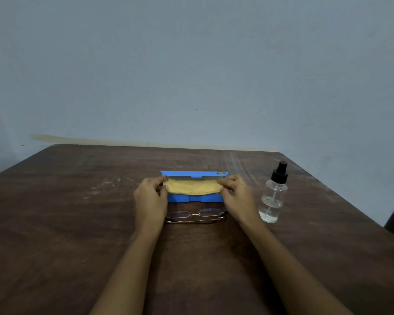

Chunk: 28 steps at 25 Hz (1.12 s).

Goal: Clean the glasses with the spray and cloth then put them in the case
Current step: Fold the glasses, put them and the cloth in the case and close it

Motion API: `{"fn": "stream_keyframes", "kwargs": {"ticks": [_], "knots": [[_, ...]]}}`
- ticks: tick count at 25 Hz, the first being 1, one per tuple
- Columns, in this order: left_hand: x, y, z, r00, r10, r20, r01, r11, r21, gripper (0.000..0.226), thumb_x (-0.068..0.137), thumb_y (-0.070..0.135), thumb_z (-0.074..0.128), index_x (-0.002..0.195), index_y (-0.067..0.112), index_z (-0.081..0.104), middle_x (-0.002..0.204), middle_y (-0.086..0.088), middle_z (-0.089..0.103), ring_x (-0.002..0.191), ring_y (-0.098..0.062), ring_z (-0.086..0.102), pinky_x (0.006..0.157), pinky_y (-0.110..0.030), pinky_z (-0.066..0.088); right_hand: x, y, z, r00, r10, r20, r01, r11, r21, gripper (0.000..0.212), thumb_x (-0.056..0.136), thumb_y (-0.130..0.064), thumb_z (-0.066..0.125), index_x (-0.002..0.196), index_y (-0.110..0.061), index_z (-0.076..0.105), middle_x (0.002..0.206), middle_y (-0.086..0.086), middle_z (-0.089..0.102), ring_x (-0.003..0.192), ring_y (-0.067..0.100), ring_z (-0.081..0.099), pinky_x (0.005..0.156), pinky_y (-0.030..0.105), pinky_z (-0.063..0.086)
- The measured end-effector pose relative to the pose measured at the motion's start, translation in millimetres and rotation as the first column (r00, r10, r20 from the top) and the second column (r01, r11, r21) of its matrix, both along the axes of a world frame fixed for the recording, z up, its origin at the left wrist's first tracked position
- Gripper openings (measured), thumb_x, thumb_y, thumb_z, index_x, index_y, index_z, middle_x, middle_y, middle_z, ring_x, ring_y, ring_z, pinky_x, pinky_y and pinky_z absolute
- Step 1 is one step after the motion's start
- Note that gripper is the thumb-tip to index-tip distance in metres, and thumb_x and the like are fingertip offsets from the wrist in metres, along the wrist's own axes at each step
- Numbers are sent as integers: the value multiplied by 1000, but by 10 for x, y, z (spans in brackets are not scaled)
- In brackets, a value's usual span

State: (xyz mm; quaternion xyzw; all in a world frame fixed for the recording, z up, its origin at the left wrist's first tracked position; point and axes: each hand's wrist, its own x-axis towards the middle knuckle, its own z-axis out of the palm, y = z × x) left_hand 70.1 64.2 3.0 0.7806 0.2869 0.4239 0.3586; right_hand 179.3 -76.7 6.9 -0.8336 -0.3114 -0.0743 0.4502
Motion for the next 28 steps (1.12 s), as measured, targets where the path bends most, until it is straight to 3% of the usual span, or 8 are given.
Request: {"fn": "stream_keyframes", "kwargs": {"ticks": [6, 11, 14, 20, 28], "knots": [[36, 3, -39, 989, 81, -123, -64, 989, 137, 35, 87, 12, 53, 123, 8, 55, 123, -13, 59, 114, -28, 42, 93, -34, 37, 4, 27, -44, 999, 26, 42, -22, 995, -93, 38, 91, -8, 47, 128, -3, 48, 128, 6, 45, 116, 15, 43, 90, 13, 29], [29, 6, -64, 980, 83, -179, -47, 980, 195, 35, 87, 16, 54, 121, 9, 56, 120, -11, 60, 114, -29, 39, 93, -36, 35, 31, 40, -100, 998, 34, 57, -24, 987, -162, 37, 91, -10, 46, 127, -2, 49, 129, 9, 45, 119, 25, 43, 104, 33, 35], [24, -5, -70, 964, 106, -245, -32, 957, 288, 34, 88, 18, 51, 122, 12, 56, 118, -10, 59, 114, -28, 40, 91, -37, 35, 25, 42, -108, 994, 37, 102, -16, 980, -198, 34, 92, -11, 45, 123, -2, 53, 127, 10, 46, 115, 26, 46, 103, 40, 34], [9, -18, -39, 962, 164, -219, -62, 910, 411, 28, 87, 14, 51, 112, 12, 63, 108, -10, 64, 103, -28, 47, 79, -36, 35, 20, 42, -70, 986, 48, 161, -14, 979, -202, 29, 91, -7, 44, 114, 0, 60, 122, 12, 53, 112, 26, 50, 102, 41, 35], [8, 2, -63, 952, 150, -268, -52, 939, 341, 29, 87, 17, 51, 114, 17, 63, 110, -9, 60, 106, -27, 43, 84, -37, 37, 17, 42, -57, 978, 70, 197, -27, 977, -211, 29, 90, -7, 44, 115, -2, 60, 123, 10, 57, 116, 24, 49, 103, 36, 31]]}}
